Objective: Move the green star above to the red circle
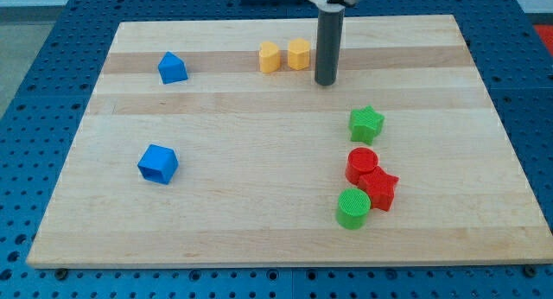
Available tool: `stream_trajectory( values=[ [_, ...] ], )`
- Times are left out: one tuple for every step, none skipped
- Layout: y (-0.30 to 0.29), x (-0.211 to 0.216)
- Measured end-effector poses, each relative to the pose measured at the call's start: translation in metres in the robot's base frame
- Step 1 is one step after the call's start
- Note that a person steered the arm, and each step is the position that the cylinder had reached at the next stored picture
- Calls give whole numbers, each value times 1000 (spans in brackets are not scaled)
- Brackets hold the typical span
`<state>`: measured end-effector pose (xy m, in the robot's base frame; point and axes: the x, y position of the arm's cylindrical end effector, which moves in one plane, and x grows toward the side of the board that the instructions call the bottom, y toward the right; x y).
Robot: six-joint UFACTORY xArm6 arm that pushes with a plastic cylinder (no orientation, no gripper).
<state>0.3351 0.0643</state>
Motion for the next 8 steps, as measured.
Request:
stream_trajectory(
  values=[
    [40, 0],
    [84, 13],
    [83, 33],
    [73, 54],
    [71, 74],
    [66, 97],
    [62, 113],
    [61, 113]
  ],
)
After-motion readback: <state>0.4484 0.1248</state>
